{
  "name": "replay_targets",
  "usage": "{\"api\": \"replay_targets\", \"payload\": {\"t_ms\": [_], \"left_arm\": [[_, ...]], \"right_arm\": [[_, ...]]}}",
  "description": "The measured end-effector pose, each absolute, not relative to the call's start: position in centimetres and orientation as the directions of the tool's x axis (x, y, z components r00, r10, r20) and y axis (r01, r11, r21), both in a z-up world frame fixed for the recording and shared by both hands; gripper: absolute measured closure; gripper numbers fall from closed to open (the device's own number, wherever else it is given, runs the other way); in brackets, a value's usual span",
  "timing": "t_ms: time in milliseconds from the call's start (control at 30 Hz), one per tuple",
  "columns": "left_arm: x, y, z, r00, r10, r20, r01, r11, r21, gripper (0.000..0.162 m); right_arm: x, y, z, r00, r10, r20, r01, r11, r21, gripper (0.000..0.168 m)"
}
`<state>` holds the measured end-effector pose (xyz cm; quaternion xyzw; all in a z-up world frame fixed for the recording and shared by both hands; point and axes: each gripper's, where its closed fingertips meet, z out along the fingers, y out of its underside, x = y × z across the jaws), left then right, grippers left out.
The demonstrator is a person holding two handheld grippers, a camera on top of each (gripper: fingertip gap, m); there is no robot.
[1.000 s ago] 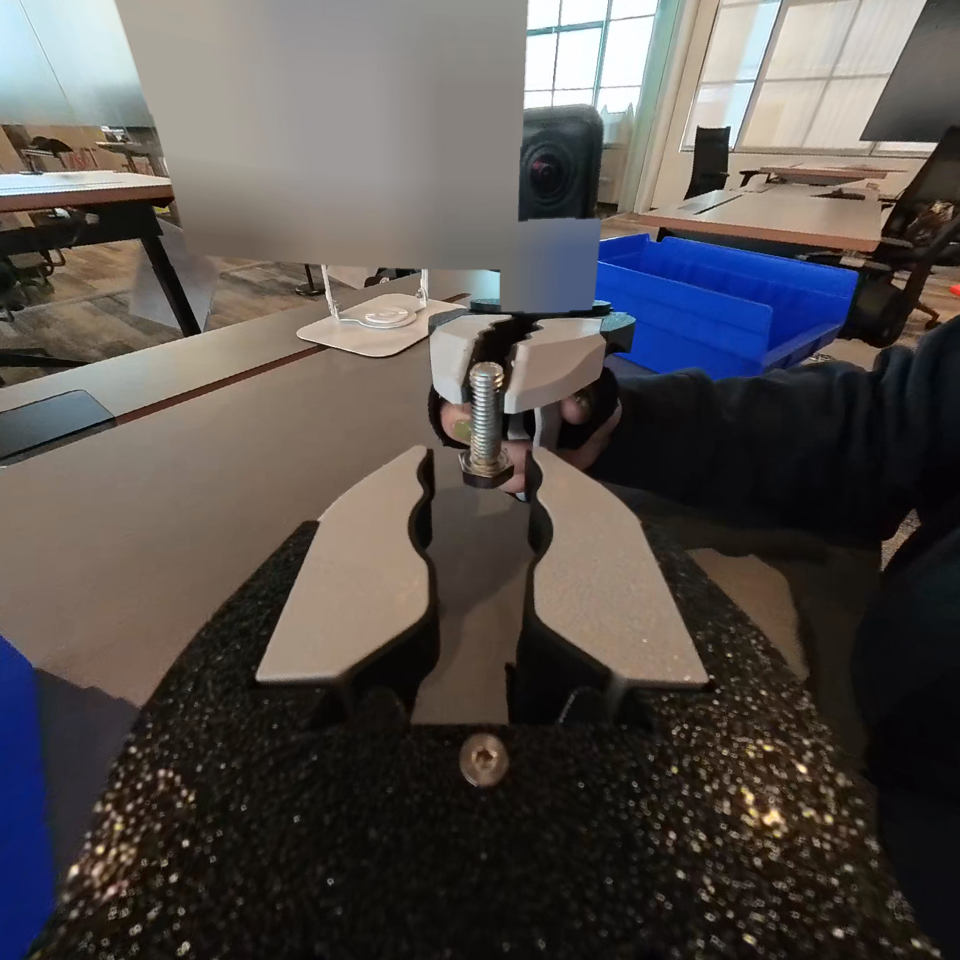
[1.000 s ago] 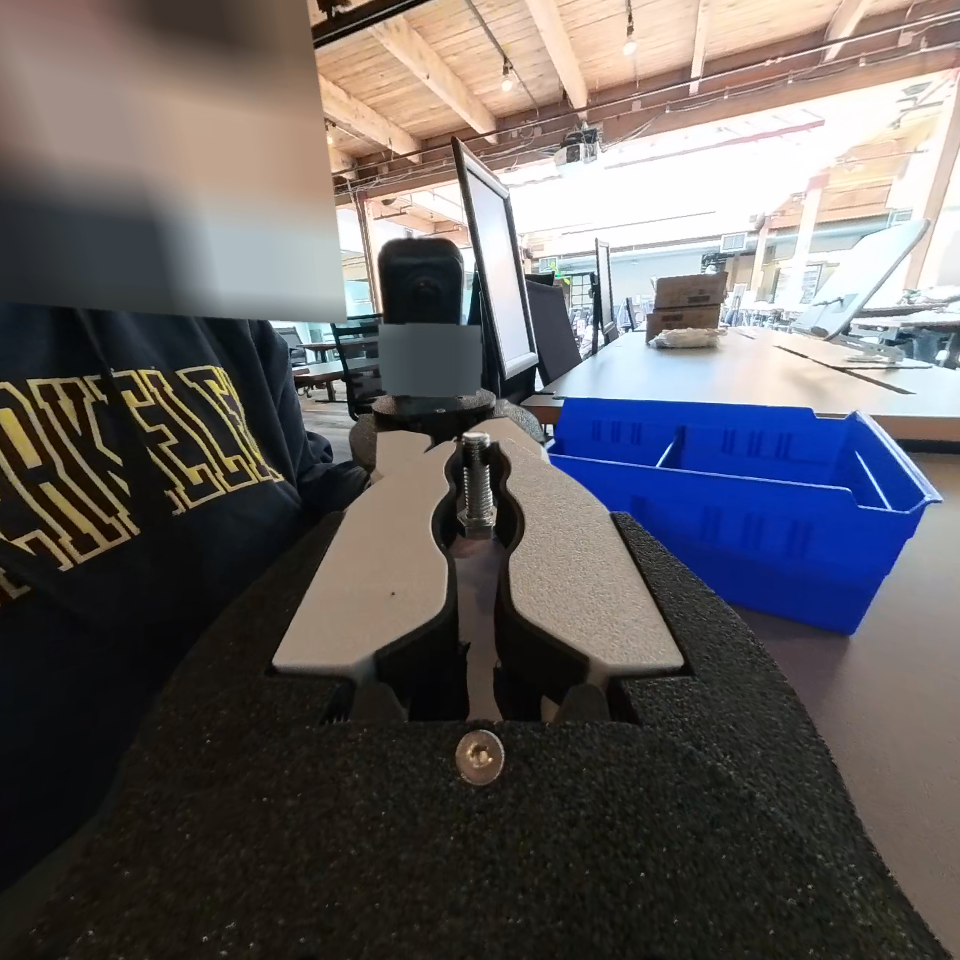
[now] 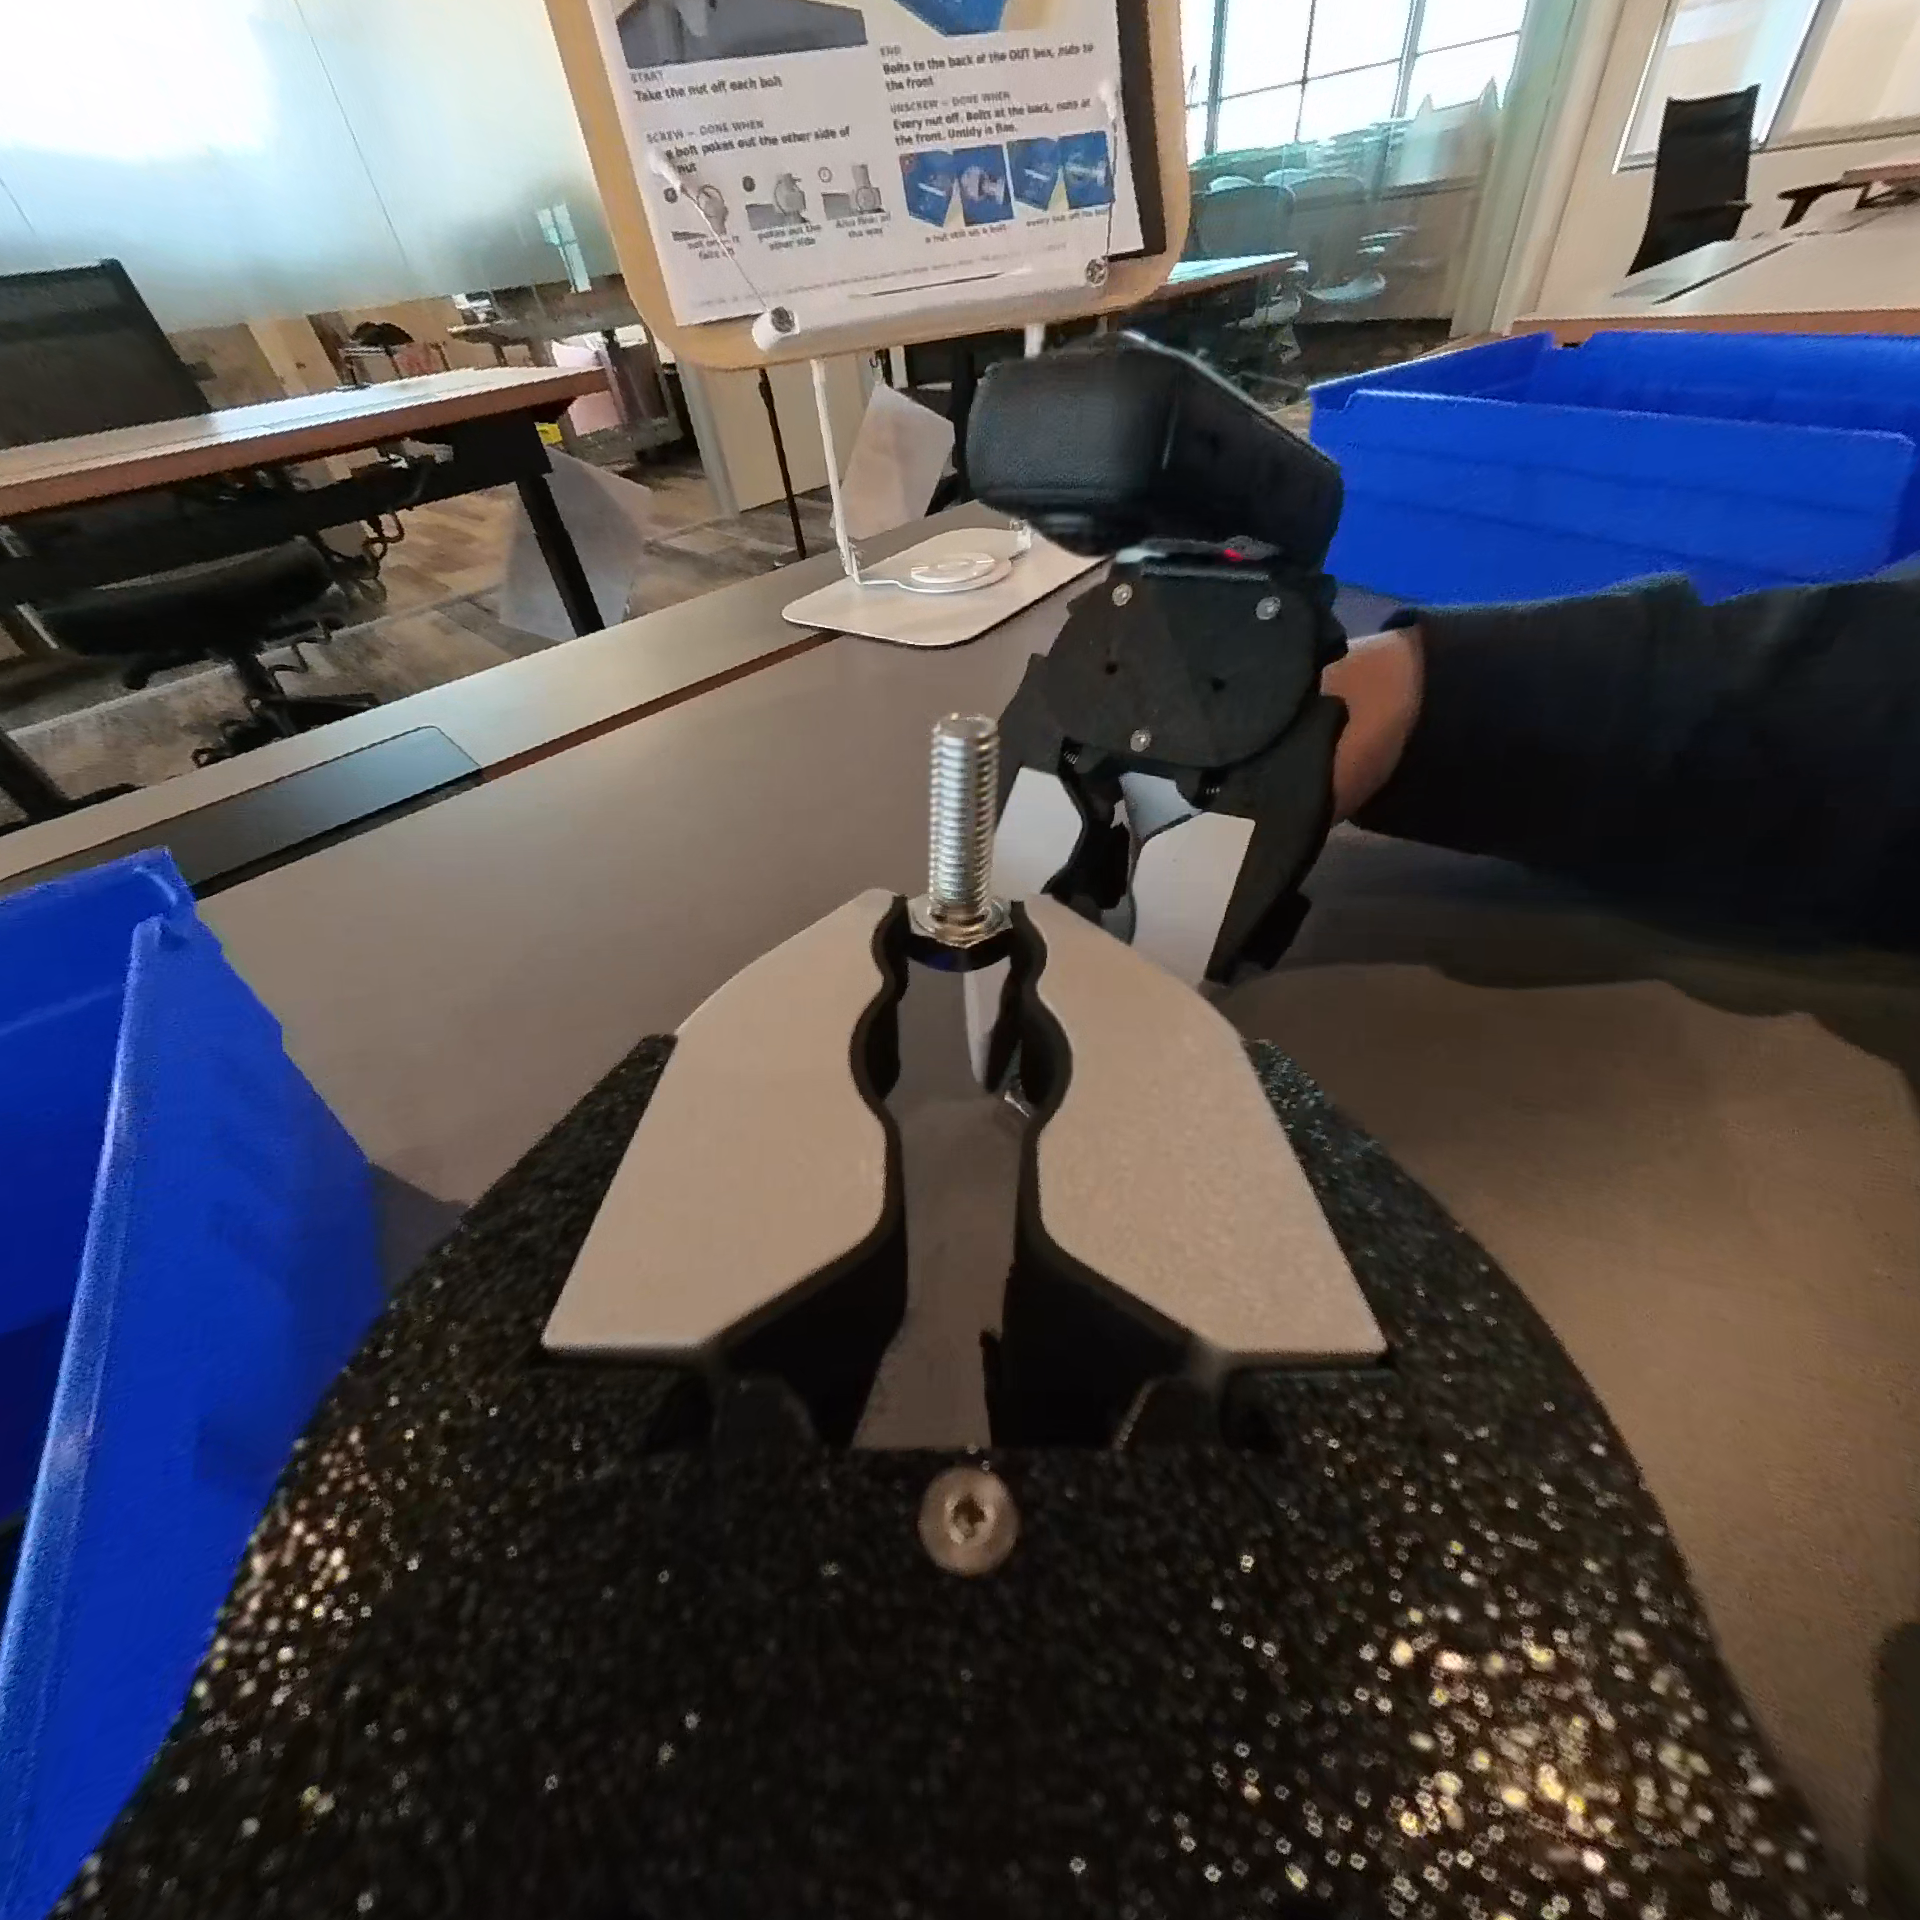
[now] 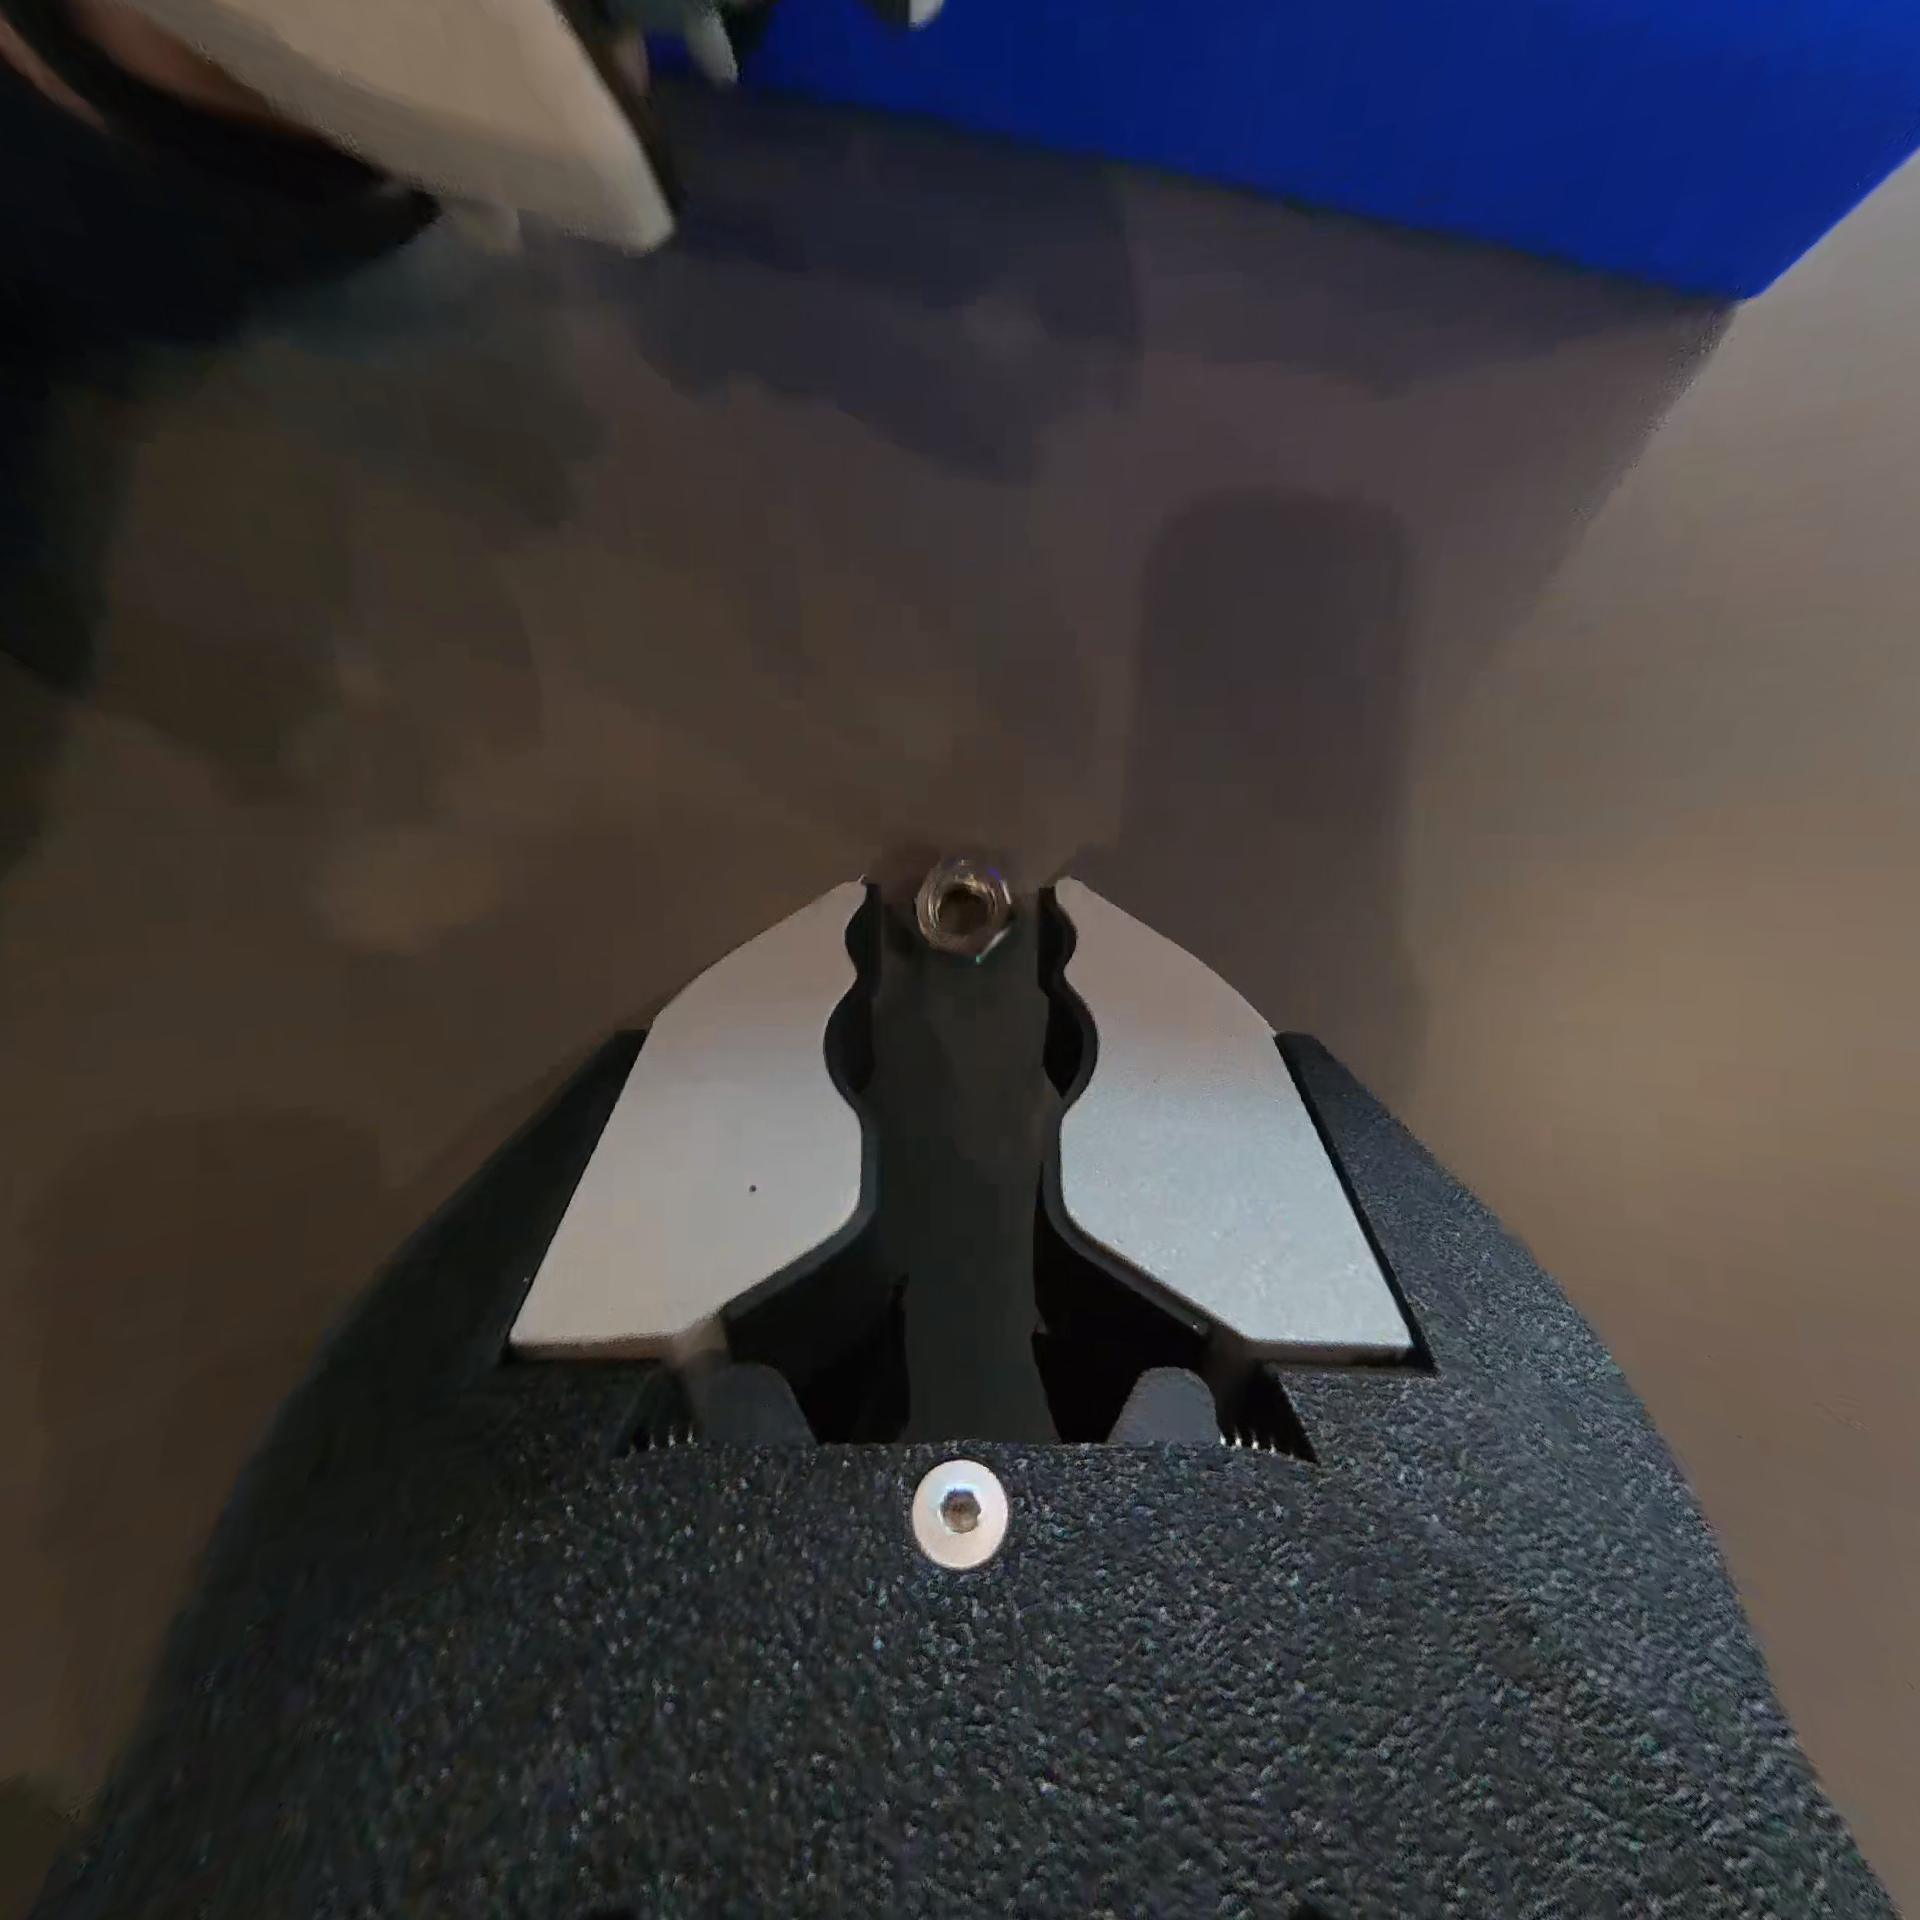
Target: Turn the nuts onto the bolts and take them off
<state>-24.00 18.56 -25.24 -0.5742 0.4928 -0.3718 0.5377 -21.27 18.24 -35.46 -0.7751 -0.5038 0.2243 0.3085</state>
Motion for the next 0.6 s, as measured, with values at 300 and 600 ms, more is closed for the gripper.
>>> {"api": "replay_targets", "payload": {"t_ms": [300, 600], "left_arm": [[-23.3, 16.7, -26.2, 0.085, -0.995, -0.055, -0.219, 0.035, -0.975, 0.144], [-22.2, 13.4, -29.2, -0.126, -0.992, 0.008, -0.382, 0.041, -0.923, 0.144]], "right_arm": [[-20.5, 18.5, -26.2, 0.404, 0.915, -0.007, 0.339, -0.157, -0.927, 0.150], [-22.9, 13.6, -24.2, 0.154, 0.987, 0.042, 0.389, -0.022, -0.921, 0.150]]}}
